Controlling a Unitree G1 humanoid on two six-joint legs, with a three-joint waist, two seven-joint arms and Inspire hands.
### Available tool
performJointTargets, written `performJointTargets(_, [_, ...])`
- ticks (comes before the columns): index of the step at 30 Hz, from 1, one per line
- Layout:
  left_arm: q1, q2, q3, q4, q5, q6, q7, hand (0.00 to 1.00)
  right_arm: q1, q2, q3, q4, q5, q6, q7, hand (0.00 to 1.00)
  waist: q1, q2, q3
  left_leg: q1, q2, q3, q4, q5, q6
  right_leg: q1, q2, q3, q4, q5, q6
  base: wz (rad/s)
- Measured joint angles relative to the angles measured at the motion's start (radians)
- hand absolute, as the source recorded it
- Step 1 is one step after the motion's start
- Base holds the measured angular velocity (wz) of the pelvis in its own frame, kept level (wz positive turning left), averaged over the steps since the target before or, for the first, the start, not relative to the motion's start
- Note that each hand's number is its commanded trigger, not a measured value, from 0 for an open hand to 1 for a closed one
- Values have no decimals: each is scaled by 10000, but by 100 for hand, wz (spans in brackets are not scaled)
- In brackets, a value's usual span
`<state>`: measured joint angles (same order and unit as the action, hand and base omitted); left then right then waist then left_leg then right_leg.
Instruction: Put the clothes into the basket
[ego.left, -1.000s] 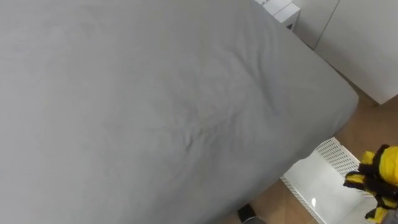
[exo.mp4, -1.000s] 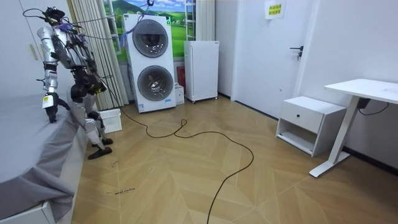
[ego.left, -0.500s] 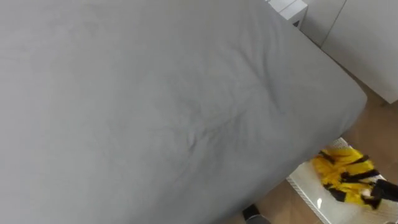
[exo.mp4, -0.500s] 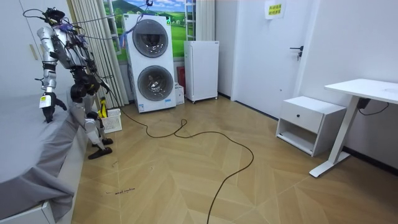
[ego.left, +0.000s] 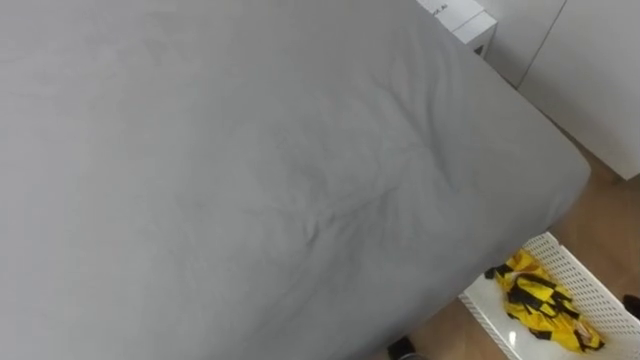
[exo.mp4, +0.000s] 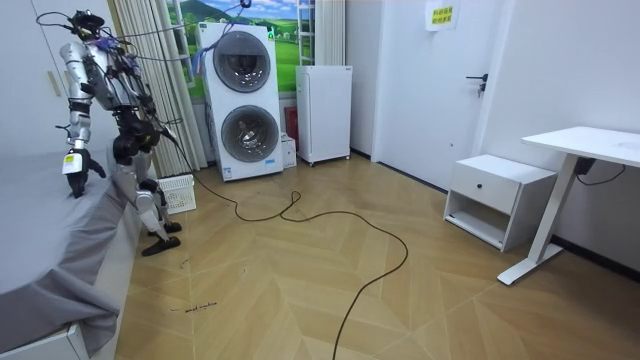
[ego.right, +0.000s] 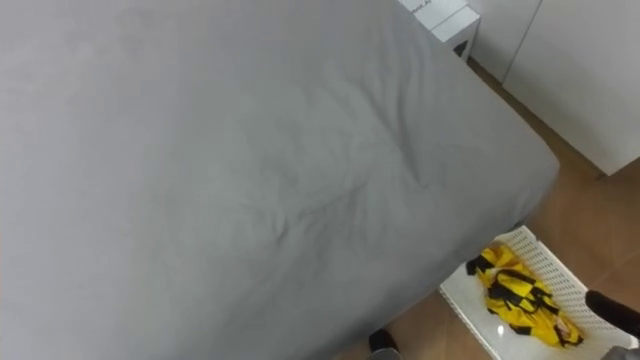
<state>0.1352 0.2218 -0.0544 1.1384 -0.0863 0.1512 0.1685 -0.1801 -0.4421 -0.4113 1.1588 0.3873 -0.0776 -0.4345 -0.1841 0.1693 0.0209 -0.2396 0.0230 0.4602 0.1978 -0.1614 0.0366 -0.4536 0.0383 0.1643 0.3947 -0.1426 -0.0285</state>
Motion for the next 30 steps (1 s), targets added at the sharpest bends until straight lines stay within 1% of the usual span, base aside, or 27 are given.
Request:
performJointTargets(2, [78,3,0,-13,0,-77,-2,0,33,-3,76,-25,39,0,3,0,1,-23,0,103,14,0,-64,-2,-1,110,10,-34,-48,1,-2,0])
performJointTargets(3, [148,6,1,-17,-1,-112,-4,0,151,3,299,-103,142,0,14,0,4,-13,-10,257,17,-16,-115,-3,-5,312,4,-67,-159,11,-12,4])
performJointTargets(4, [238,16,22,-19,6,-121,-5,0,318,51,467,-285,369,0,33,0,8,-113,23,419,22,-56,-164,-11,-20,486,-18,-155,-184,2,-34,8])
performJointTargets(5, [238,20,47,-49,16,-123,-5,0,439,84,526,-390,501,-3,64,0,4,-137,11,502,24,-90,-183,-15,-26,579,-22,-207,-189,-11,-44,17])
performJointTargets(6, [364,34,145,-215,31,-130,-5,0,630,171,615,-449,653,-47,130,0,4,-216,-3,649,27,-111,-204,-24,-42,770,-26,-317,-231,-45,-67,26])
performJointTargets(8, [532,50,292,-337,35,-300,3,0,799,395,624,-441,764,-94,156,0,3,-341,-12,862,44,-254,-270,-12,-65,1106,-36,-508,-412,-46,-78,30])
performJointTargets(9, [666,47,449,-543,88,-321,14,0,953,564,632,-439,767,-101,260,0,4,-435,-14,1026,65,-360,-308,-6,-74,1395,-42,-649,-610,-40,-92,29])
performJointTargets(10, [723,47,511,-634,148,-324,31,0,1061,656,645,-439,778,-106,335,0,15,-461,-28,1130,79,-422,-334,-2,-82,1576,-47,-743,-730,-35,-101,42])
performJointTargets(11, [854,80,527,-819,171,-325,77,0,1292,869,772,-433,790,-105,464,0,36,-560,-71,1307,116,-551,-340,-14,-104,1917,-50,-901,-942,-24,-118,45])
performJointTargets(12, [984,105,530,-993,352,-342,122,0,1458,1113,879,-440,758,-98,585,0,71,-624,-110,1488,138,-782,-337,-32,-133,2209,-65,-1100,-1165,-4,-133,48])
performJointTargets(13, [1037,116,551,-1098,607,-385,188,0,1544,1346,972,-443,749,-88,719,0,205,-787,-139,1588,132,-914,-353,-42,-149,2393,-79,-1208,-1269,-2,-134,35])
performJointTargets(14, [1005,115,555,-1134,689,-386,217,0,1577,1442,1092,-446,760,-87,785,0,276,-807,-161,1642,128,-986,-362,-42,-149,2499,-105,-1305,-1332,0,-137,43])
performJointTargets(15, [932,102,547,-1184,812,-396,282,0,1612,1635,1384,-449,753,-90,936,0,300,-873,-179,1696,104,-1226,-361,-41,-149,2689,-172,-1534,-1453,-2,-135,52])
performJointTargets(16, [856,57,547,-1185,821,-458,378,0,1634,1826,1655,-449,742,-88,1151,0,384,-962,-150,1775,79,-1426,-359,-39,-147,2898,-191,-1718,-1583,-3,-132,52])
performJointTargets(17, [828,32,543,-1185,830,-499,402,0,1661,1897,1838,-448,743,-79,1276,0,479,-985,-145,1835,68,-1490,-358,-39,-147,3003,-200,-1776,-1629,-5,-130,45])
performJointTargets(18, [816,-5,547,-1188,820,-608,429,0,1707,2032,2109,-447,730,-49,1544,0,552,-1056,-135,1912,45,-1652,-360,-39,-145,3234,-246,-1985,-1789,-8,-122,43])
performJointTargets(19, [812,-26,548,-1188,823,-723,440,0,1734,2171,2372,-445,704,36,1753,0,620,-1102,-138,2024,25,-1795,-367,-39,-145,3476,-281,-2128,-1920,-18,-106,44])
performJointTargets(20, [795,-39,546,-1189,848,-754,443,0,1742,2228,2510,-426,696,65,1864,0,679,-1132,-139,2073,13,-1905,-369,-39,-145,3569,-325,-2220,-1961,-22,-100,39])
performJointTargets(21, [730,-87,586,-1189,1067,-812,470,0,1789,2385,2724,-356,587,96,1993,0,832,-1214,-147,2166,2,-2041,-385,-39,-145,3764,-362,-2319,-2076,-34,-90,36])
performJointTargets(22, [708,-155,736,-1189,1261,-922,577,0,1798,2537,2715,-172,446,91,1871,0,889,-1336,-165,2201,-18,-2197,-384,-39,-145,3884,-384,-2467,-2117,-62,-92,37])
performJointTargets(23, [706,-183,793,-1189,1368,-990,647,0,1810,2542,2719,-37,403,90,1877,0,912,-1404,-154,2224,-26,-2241,-381,-39,-146,3936,-397,-2505,-2125,-70,-93,30])
performJointTargets(24, [712,-238,918,-1188,1487,-1127,774,0,1923,2510,2731,97,277,126,1985,0,1013,-1530,-148,2276,-29,-2283,-380,-39,-146,4061,-399,-2565,-2222,-72,-93,20])
performJointTargets(26, [710,-271,928,-1191,1464,-1249,997,0,2172,2510,2893,99,93,142,2144,0,1083,-1644,-158,2332,-47,-2449,-379,-39,-146,4210,-390,-2720,-2305,-79,-92,21])
performJointTargets(29, [695,-364,918,-1191,1460,-1321,1162,0,2314,2532,3104,114,9,150,2158,0,1127,-1697,-154,2355,-75,-2618,-360,-39,-146,4369,-455,-2923,-2423,-88,-83,19])
performJointTargets(30, [687,-378,931,-1182,1469,-1320,1163,0,2366,2513,3109,152,0,150,2152,0,1123,-1699,-155,2363,-112,-2751,-358,-37,-142,4434,-488,-3048,-2435,-104,-68,23])
